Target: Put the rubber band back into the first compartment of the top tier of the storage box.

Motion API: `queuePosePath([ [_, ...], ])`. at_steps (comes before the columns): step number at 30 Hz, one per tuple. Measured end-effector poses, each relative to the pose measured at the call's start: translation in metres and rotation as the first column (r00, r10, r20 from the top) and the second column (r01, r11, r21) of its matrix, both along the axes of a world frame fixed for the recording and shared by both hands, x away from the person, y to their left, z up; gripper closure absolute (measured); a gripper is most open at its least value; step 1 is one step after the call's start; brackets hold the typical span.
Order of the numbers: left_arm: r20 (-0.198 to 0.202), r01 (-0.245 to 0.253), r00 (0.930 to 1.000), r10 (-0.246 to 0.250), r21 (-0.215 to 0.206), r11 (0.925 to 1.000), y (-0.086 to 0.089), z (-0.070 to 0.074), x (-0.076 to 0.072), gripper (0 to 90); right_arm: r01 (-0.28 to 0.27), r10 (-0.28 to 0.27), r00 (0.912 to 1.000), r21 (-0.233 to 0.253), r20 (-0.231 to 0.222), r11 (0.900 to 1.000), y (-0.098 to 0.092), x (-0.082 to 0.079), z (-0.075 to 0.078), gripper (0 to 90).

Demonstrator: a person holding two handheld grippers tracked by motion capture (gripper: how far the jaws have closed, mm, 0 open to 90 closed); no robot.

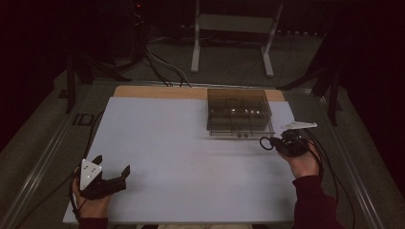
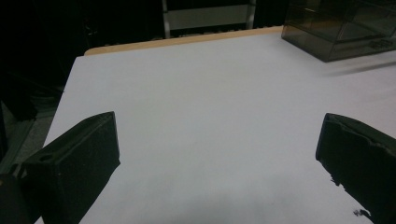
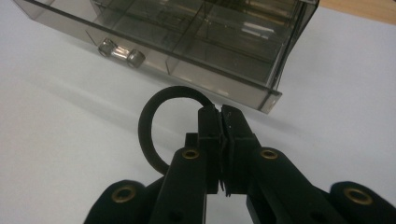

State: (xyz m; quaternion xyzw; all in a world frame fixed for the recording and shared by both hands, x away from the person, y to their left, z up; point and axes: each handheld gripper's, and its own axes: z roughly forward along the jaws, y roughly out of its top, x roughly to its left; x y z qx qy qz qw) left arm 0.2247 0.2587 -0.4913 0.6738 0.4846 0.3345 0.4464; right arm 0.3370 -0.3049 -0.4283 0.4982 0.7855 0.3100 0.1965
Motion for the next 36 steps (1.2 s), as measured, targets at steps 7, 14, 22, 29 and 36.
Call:
queuePosePath([
  [7,-0.001,0.0,1.0,0.0,0.0,1.0,0.0,0.0,0.0,0.5,-0.006,0.006,0.9999,0.005,0.01,1.0,0.005,0.002,0.006,87.9],
  [14,-0.001,0.0,1.0,0.0,0.001,1.0,0.0,0.0,0.0,0.6,-0.01,0.01,0.9998,0.012,0.017,1.0,0.009,0.004,0.011,87.9],
  [22,-0.001,-0.001,1.0,0.001,0.001,1.0,0.0,0.0,0.0,0.6,-0.008,0.008,0.9995,0.019,0.031,1.0,0.013,0.007,0.019,87.9],
  [29,-0.003,0.001,1.0,-0.001,0.003,1.0,0.0,-0.001,0.0,0.6,-0.011,0.009,0.9991,0.032,0.042,0.999,0.016,0.011,0.026,88.0],
  [36,-0.005,0.0,1.0,0.0,0.003,1.0,0.0,-0.001,0.0,0.5,-0.005,0.003,0.9989,0.047,0.047,0.999,0.018,0.015,0.03,88.0],
])
